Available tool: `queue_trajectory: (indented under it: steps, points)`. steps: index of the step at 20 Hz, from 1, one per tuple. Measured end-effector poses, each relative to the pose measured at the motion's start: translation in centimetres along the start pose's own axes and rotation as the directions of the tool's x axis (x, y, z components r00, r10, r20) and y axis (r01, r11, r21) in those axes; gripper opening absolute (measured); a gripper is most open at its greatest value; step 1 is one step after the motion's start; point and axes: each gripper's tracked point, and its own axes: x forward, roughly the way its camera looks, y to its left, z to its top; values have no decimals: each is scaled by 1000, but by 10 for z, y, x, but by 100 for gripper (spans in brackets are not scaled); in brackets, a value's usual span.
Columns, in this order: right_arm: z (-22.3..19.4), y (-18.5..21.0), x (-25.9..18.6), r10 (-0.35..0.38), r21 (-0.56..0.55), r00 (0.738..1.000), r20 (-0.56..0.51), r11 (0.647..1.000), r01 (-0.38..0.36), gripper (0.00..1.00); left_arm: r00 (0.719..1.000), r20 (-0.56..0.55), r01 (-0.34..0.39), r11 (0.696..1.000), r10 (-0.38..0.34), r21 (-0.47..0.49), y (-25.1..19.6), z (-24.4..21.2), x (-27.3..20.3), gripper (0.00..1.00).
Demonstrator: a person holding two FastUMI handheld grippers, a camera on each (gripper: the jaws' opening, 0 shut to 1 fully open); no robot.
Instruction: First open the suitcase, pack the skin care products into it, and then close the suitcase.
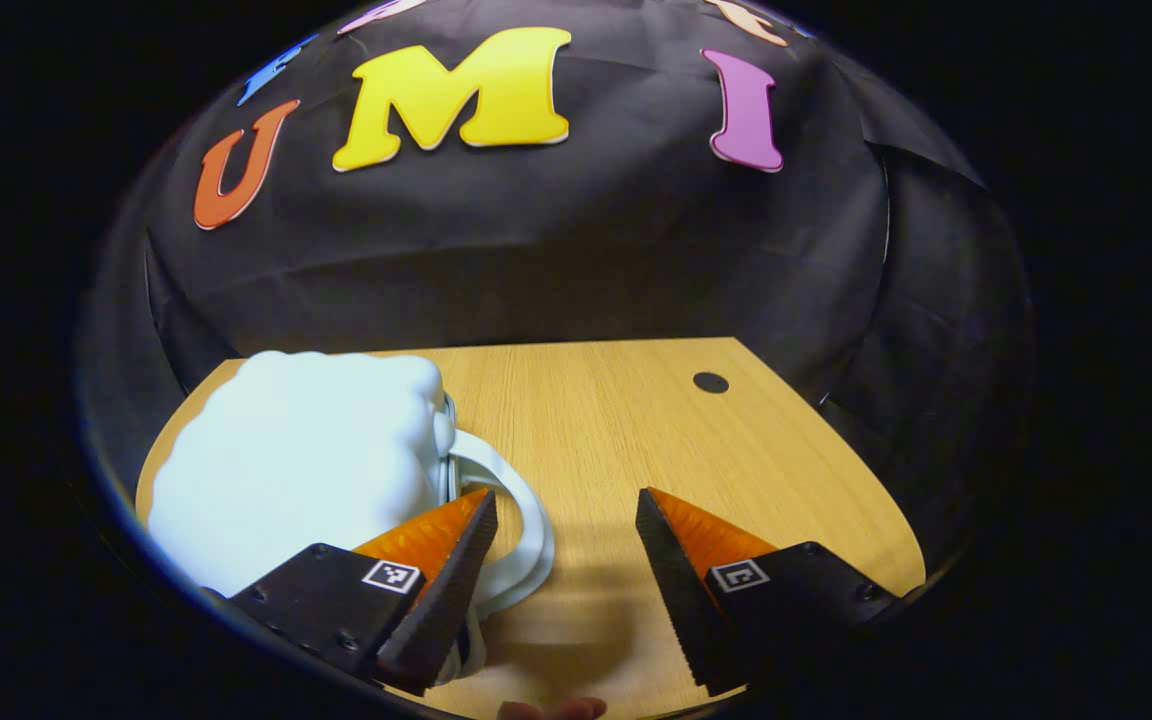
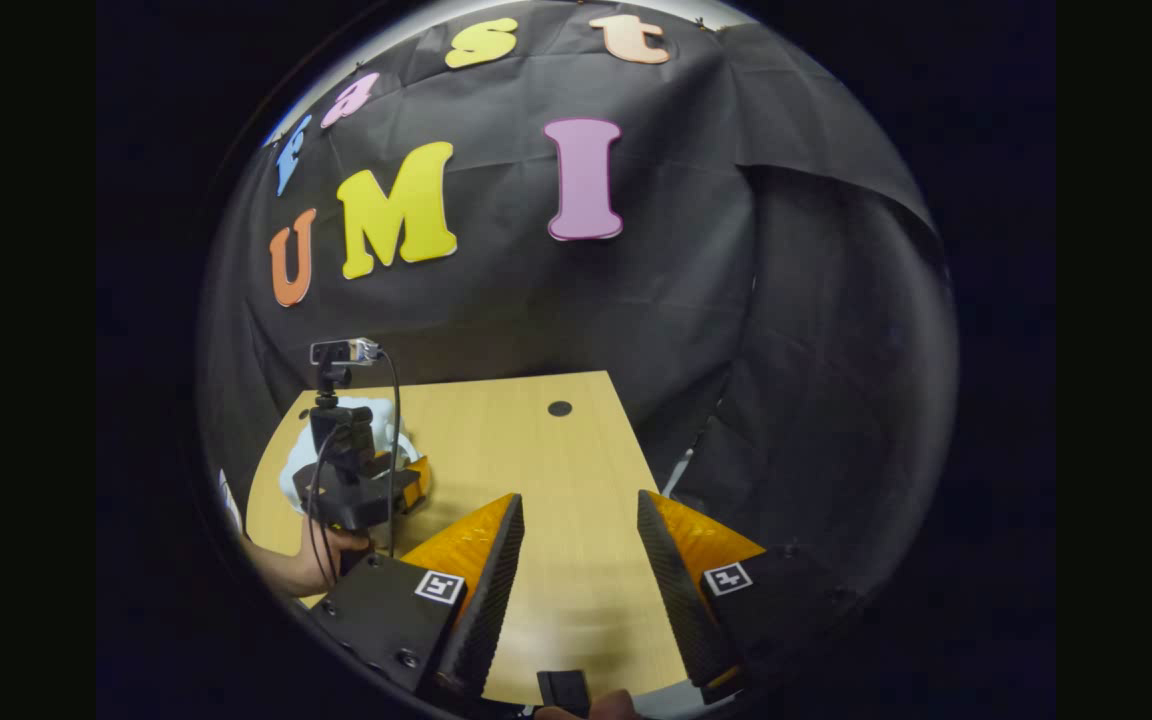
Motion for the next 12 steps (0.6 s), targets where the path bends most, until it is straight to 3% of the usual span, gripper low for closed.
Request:
queue_trajectory:
  steps: [1,2,4,8,12]
  points:
    - [6,10,3,18,-3,1000,18,1000,-18,64,999,39,4,1000,-3,-20,2,14,-15,94]
    - [12,20,5,32,-4,999,38,999,-32,69,997,75,1,999,2,-44,6,28,-31,95]
    - [26,39,8,58,-8,995,86,998,-58,69,988,152,6,997,6,-73,14,61,-67,97]
    - [52,79,7,121,-54,977,177,992,-113,69,949,316,-10,1000,15,-17,39,113,-125,96]
    - [67,120,3,185,-85,955,231,982,-169,69,930,365,-31,999,35,-17,63,132,-165,96]
